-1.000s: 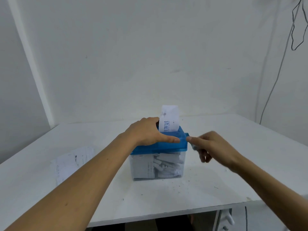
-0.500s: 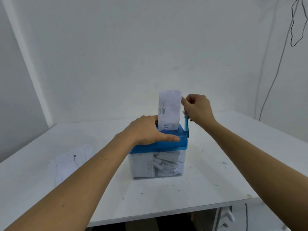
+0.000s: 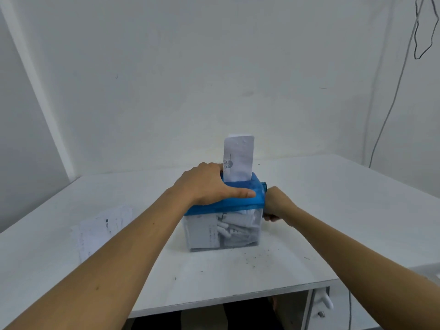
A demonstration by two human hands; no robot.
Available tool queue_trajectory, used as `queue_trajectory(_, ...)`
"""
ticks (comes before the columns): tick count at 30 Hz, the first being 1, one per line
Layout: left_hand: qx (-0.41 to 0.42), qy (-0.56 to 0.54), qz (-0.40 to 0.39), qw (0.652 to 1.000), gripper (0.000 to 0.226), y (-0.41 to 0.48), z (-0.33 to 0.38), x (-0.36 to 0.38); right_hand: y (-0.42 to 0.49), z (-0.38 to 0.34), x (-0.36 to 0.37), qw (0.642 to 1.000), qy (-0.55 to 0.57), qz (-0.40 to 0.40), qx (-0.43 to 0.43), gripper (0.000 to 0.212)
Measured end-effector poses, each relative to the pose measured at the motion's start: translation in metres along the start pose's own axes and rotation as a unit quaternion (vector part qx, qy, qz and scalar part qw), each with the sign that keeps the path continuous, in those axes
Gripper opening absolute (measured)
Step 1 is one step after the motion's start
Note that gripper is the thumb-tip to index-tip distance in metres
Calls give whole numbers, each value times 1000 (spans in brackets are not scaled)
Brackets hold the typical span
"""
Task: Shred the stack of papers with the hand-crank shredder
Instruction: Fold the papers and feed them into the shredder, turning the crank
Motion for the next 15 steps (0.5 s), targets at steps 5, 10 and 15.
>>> queue_trajectory(5,-19,2,-18,1000,86,5,-1,0,-55,8,-9,997,54,-61,-14,21)
queue_trajectory(10,-34,9,-43,998,95,10,-1,0,-91,-3,-49,990,104,-81,-57,37)
queue_trajectory(15,-28,7,-39,999,86,9,0,0,-93,-26,-82,990,70,-46,-110,52)
Point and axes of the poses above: each hand's wrist, its own y-axis towards the middle knuckle, its own x-axis out of the palm, z = x × y, the point moved 1 cm from there along y, towards the middle knuckle, and after that the axes turned 1 degree about -y, right-handed, at the moved point
